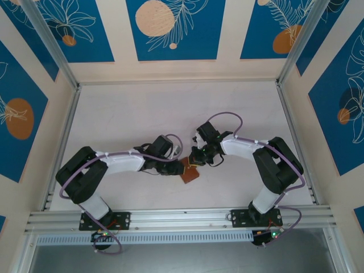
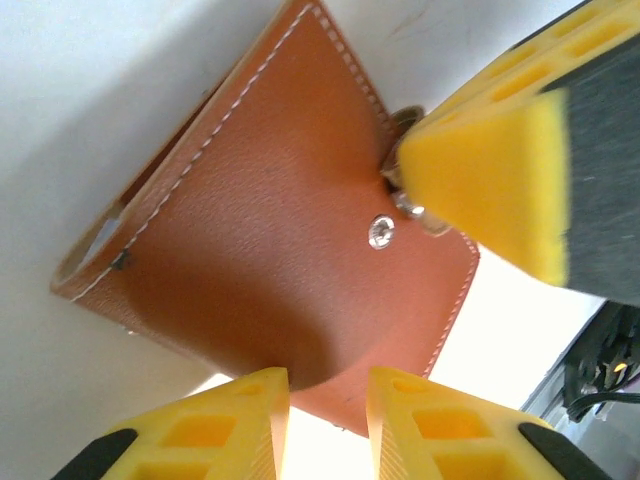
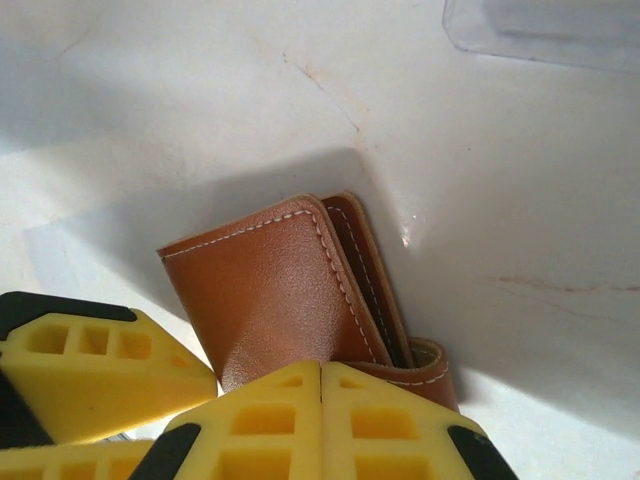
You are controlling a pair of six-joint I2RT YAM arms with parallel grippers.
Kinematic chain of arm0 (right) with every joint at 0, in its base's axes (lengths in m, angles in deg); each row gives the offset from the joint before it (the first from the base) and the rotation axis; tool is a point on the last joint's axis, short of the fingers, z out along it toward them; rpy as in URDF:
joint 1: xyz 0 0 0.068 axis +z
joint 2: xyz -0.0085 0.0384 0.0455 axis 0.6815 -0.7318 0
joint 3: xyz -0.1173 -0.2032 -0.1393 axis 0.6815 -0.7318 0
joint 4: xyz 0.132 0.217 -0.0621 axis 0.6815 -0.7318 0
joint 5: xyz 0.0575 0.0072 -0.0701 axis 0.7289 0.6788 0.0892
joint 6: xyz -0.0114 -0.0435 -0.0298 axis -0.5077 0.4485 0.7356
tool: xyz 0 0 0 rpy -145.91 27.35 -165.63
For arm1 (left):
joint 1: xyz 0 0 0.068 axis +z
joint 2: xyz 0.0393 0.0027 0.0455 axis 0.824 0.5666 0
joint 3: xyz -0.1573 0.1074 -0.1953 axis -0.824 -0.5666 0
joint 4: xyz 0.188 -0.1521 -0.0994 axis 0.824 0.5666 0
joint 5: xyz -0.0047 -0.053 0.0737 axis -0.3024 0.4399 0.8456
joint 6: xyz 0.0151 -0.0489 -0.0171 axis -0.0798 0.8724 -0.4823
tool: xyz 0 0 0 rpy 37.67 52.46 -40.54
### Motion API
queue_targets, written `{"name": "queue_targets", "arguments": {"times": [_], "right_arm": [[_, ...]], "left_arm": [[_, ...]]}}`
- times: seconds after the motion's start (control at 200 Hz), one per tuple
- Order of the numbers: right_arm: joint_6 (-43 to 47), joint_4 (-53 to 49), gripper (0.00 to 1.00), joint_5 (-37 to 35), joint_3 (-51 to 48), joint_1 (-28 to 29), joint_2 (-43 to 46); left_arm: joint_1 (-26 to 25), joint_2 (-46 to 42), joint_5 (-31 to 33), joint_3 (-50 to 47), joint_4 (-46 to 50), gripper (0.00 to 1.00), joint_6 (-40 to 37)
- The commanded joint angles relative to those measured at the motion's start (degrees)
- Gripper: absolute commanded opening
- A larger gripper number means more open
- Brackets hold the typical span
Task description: Put the credit cards into the card holder
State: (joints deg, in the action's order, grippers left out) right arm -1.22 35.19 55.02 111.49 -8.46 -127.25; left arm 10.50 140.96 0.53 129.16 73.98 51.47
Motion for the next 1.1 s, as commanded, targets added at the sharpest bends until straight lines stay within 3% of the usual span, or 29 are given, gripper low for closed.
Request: {"name": "queue_targets", "arguments": {"times": [0.0, 0.425, 1.095], "right_arm": [[0.79, -3.90, 0.00, -1.06, 0.59, 0.55, 0.88], [0.79, -4.54, 0.00, -0.60, 2.34, 2.20, 1.14], [-1.11, -6.20, 0.00, -7.45, 2.39, 7.87, -2.77]], "left_arm": [[0.59, 1.89, 0.73, -0.54, -1.88, 0.26, -1.37], [0.39, 5.11, 1.11, -0.70, -4.14, 0.25, -1.11], [0.34, 5.01, 1.04, -0.19, -4.07, 0.25, -0.87]]}}
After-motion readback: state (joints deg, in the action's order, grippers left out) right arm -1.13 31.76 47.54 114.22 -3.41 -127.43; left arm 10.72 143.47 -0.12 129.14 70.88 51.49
